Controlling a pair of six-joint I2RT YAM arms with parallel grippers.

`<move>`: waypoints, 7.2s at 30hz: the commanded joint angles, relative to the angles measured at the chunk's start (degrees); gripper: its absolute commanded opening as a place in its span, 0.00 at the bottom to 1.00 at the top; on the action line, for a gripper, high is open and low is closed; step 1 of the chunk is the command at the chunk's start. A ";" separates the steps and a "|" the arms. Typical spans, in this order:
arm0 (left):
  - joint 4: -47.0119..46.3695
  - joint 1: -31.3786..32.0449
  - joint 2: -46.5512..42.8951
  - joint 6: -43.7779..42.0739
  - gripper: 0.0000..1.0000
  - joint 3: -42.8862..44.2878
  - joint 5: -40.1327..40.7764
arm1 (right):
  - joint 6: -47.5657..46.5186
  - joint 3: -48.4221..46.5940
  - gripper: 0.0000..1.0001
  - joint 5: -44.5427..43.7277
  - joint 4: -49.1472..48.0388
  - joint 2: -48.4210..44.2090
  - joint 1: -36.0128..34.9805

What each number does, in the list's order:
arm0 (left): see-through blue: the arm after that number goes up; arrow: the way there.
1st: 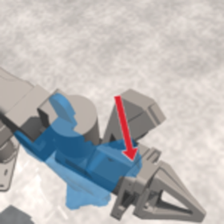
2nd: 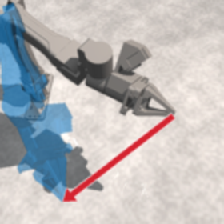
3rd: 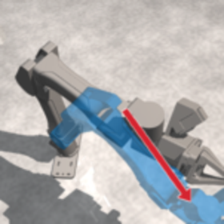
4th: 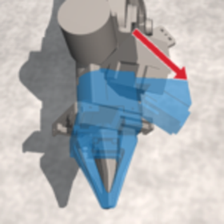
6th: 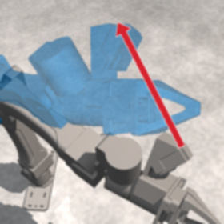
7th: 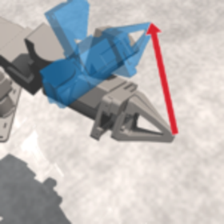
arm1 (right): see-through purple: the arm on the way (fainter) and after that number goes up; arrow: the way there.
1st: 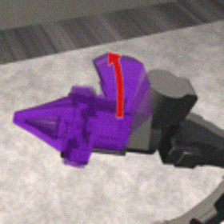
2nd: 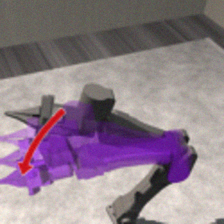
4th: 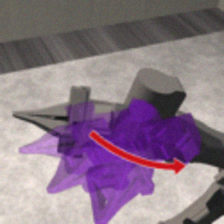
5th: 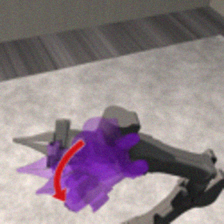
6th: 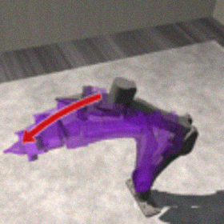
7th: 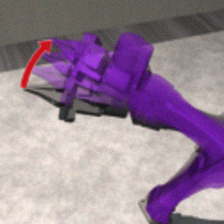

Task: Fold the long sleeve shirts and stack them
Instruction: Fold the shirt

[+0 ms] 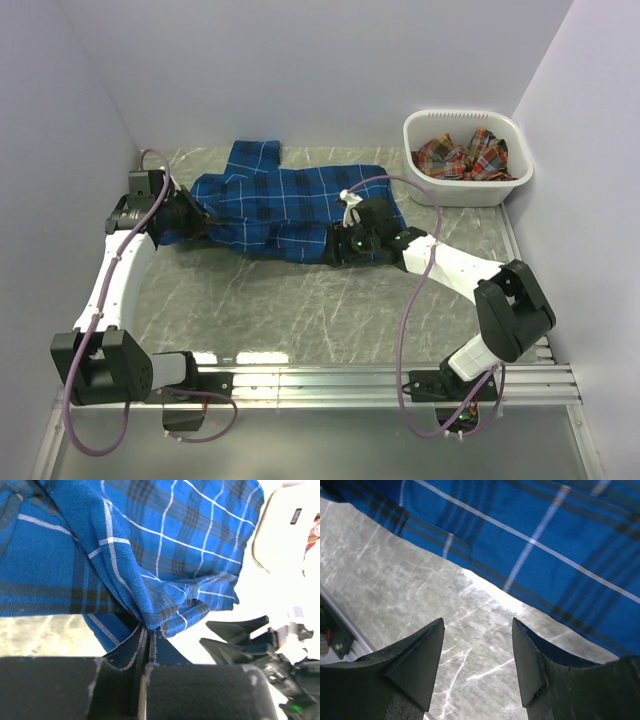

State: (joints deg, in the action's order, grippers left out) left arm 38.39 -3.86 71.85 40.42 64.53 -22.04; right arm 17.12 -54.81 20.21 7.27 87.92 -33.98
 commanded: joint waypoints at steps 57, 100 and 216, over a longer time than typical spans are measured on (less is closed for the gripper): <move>-11.68 -2.99 -17.54 7.82 0.80 -26.91 13.95 | 23.75 -19.20 0.00 29.10 -28.89 24.75 -13.66; -8.76 -7.13 -20.62 31.91 0.38 -43.61 23.96 | 20.58 -19.46 0.00 29.10 -24.67 26.69 -13.66; -11.76 -7.30 -13.85 19.43 0.06 -35.97 29.42 | -0.44 -48.74 0.03 16.51 33.64 11.76 -28.96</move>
State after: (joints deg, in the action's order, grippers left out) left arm 26.87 -10.96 59.27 58.83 28.84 5.93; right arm 9.54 -104.97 25.06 45.17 104.47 -66.35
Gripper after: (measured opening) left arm 0.066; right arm 0.026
